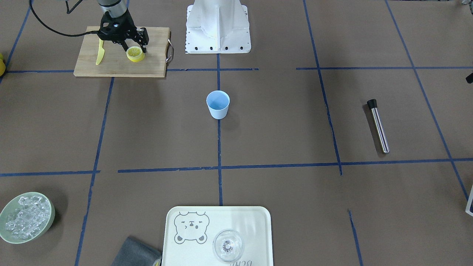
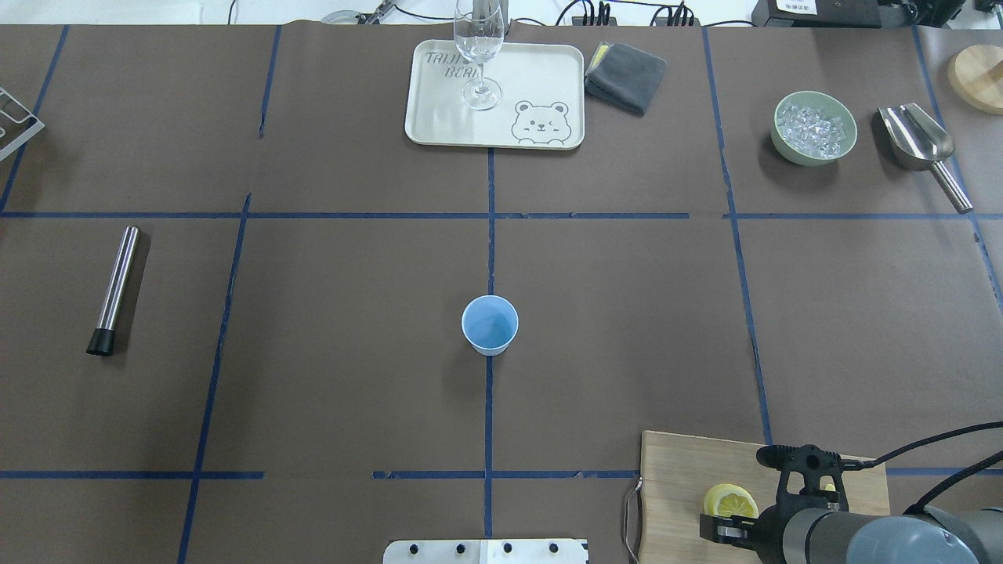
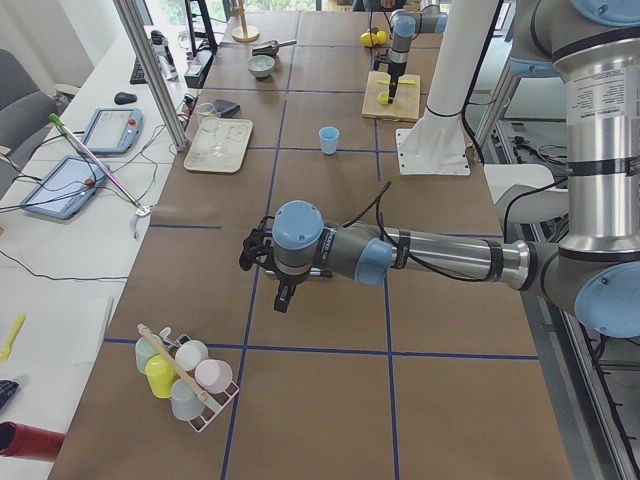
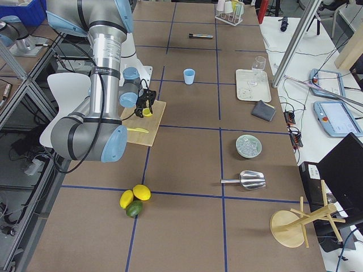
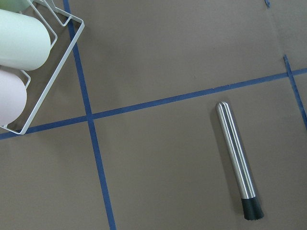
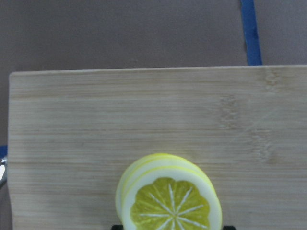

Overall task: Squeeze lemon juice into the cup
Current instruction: 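Lower the right gripper and pinch the stacked lemon slices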

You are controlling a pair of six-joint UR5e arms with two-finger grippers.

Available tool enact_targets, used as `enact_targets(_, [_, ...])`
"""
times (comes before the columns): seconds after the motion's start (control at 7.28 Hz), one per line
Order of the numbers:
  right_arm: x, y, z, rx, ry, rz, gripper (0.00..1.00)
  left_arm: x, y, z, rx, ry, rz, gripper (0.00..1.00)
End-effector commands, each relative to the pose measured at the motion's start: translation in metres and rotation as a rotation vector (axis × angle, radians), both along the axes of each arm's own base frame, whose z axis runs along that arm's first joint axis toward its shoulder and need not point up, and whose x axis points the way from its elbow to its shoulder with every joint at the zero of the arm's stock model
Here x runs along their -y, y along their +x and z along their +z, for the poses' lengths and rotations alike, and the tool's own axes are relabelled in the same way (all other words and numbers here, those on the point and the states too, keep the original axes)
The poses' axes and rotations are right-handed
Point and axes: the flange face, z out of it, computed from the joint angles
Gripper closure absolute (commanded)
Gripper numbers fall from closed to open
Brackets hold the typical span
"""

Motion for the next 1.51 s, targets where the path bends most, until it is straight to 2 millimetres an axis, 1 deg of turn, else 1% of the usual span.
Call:
enact_targets(0.0, [0.006,0.002,0.001,-0.002,0.001,0.014,0.19,-0.002,0.000,-0.001,0.000,0.002,0.000,0.00])
enact_targets(0.41, [0.006,0.001,0.002,-0.005,0.003,0.012,0.19,-0.002,-0.001,-0.002,0.000,0.004,-0.002,0.00])
enact_targets(0.55, [0.006,0.000,0.002,-0.004,0.003,0.012,0.22,-0.002,-0.001,-0.002,0.000,0.002,-0.002,0.00])
enact_targets(0.69, [0.007,0.001,0.002,-0.004,0.002,0.016,0.38,-0.002,-0.001,-0.002,0.000,0.004,-0.002,0.00])
enact_targets(0.82, [0.011,0.003,0.000,-0.001,0.003,0.024,0.58,-0.002,-0.001,-0.002,0.000,0.004,-0.002,0.00])
enact_targets(0.96, [0.014,0.004,-0.001,0.001,0.003,0.034,0.71,-0.002,-0.001,-0.003,-0.002,0.005,-0.001,0.00])
enact_targets(1.1, [0.019,0.008,-0.005,0.010,0.002,0.045,0.71,-0.003,-0.001,-0.004,0.000,0.007,-0.002,0.00])
enact_targets(1.24, [0.024,0.011,-0.010,0.020,0.003,0.057,0.71,-0.009,-0.001,-0.003,-0.002,0.002,-0.001,0.00])
enact_targets(1.37, [0.028,0.016,-0.017,0.033,0.004,0.067,0.70,-0.011,-0.002,-0.002,-0.003,0.001,-0.002,0.00])
